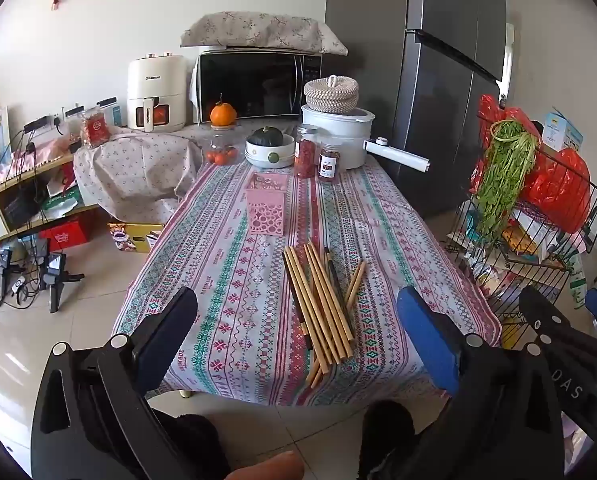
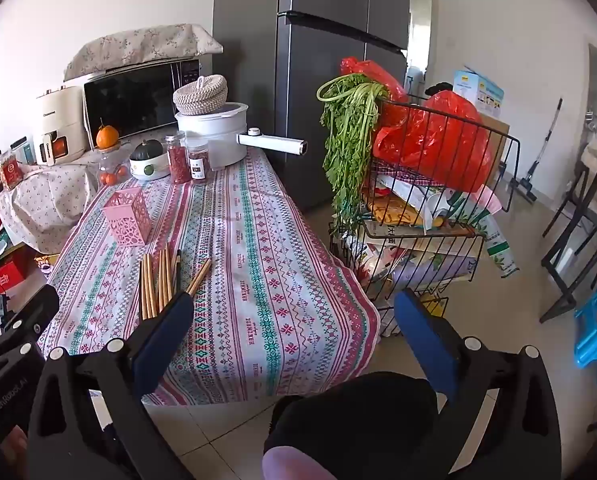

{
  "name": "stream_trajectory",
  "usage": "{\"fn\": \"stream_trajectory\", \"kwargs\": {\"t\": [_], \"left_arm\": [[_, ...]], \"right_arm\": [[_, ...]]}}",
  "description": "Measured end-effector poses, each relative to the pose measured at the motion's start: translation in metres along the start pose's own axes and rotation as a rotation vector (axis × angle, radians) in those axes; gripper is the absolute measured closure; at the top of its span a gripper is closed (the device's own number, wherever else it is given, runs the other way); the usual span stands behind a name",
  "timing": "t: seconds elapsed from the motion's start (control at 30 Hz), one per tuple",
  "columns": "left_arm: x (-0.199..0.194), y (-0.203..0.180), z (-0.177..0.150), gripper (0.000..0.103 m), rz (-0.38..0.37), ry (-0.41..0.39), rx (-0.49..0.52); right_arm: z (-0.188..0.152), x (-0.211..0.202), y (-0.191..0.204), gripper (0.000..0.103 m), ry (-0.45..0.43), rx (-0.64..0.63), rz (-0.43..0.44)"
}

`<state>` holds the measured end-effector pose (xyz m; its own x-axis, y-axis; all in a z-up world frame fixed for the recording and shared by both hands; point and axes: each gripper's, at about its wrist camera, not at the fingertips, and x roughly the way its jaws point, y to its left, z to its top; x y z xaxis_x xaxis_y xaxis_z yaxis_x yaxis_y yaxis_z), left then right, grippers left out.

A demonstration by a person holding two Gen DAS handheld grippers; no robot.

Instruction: Organize utensils

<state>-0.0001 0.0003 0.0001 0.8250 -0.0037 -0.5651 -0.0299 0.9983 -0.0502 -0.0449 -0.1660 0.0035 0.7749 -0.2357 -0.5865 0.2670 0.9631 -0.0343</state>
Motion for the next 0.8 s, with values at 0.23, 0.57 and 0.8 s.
{"fn": "stream_trajectory", "kwargs": {"t": [0.23, 0.57, 0.8], "left_arm": [[0.0004, 0.0004, -0.0001, 0.007, 0.001, 0.009, 0.000], [0.0024, 0.0002, -0.0033, 0.007, 0.005, 0.011, 0.003], [0.0051, 0.0018, -0.0077, 0.007, 0.006, 0.014, 0.004]], "right_arm": [[0.0023, 0.0015, -0.0042, 0.005, 0.005, -0.001, 0.006], [0.0025, -0.0015, -0.0013, 0.005, -0.006, -0.005, 0.000], [0.0006, 0.0023, 0.0010, 0.005, 0.008, -0.002, 0.002]]}}
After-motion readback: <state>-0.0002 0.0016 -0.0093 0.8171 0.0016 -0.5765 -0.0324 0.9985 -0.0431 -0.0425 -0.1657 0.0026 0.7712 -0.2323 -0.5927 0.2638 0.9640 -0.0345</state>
